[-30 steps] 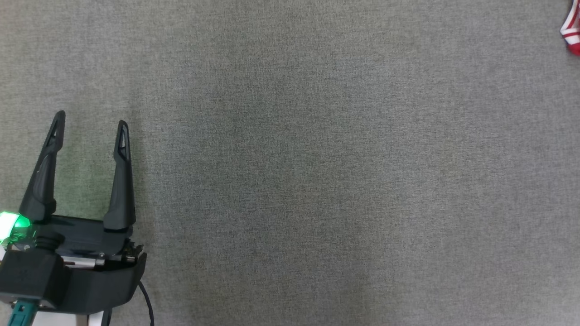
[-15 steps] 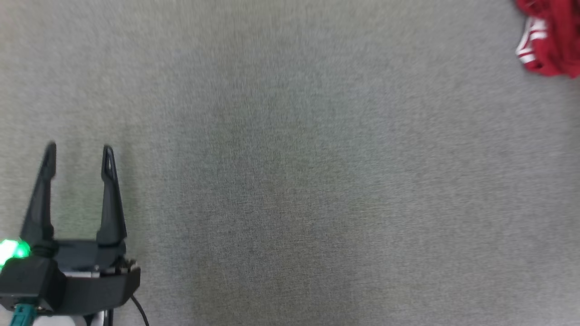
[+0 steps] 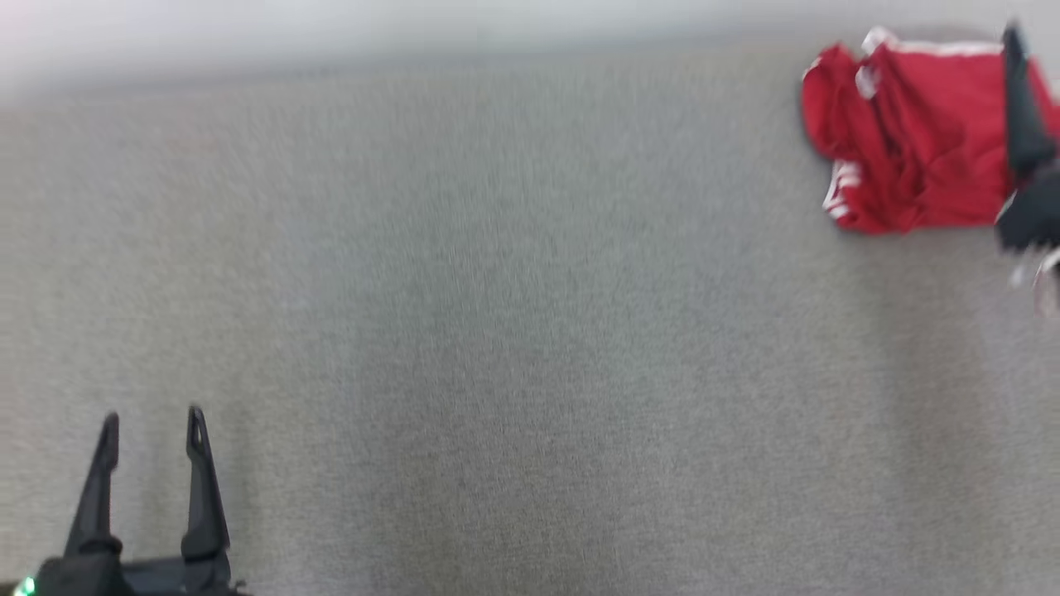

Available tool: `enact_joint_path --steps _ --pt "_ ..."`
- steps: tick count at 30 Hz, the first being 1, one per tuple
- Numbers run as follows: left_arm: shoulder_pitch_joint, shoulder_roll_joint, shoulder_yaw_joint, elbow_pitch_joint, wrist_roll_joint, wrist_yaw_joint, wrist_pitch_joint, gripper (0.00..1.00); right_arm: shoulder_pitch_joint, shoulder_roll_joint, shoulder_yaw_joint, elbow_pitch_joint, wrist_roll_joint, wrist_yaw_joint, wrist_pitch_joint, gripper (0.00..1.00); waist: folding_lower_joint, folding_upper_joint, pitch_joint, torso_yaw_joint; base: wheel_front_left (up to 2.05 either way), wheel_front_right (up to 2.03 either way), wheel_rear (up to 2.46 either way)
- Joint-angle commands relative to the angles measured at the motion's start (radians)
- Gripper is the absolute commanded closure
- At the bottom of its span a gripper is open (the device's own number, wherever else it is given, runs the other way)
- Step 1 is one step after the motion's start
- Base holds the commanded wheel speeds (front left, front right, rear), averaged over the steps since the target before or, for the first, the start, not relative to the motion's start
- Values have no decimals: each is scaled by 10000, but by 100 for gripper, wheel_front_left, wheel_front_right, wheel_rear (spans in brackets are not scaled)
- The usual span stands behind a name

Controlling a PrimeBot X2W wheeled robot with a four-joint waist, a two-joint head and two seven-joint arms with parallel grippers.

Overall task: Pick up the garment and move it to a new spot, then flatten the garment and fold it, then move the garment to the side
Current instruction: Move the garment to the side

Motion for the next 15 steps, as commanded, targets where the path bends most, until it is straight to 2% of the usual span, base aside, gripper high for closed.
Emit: enact_joint_path --steps 1,15 --pt "259 -41 43 107 -15 58 -26 0 470 193 -183 -101 71 -32 -82 0 4 2 -1246 110 0 0 0" --pt "884 -184 -63 694 188 132 -26 0 4690 2609 -2188 -2073 -702 -30 -244 0 4 2 -2685 556 0 0 0"
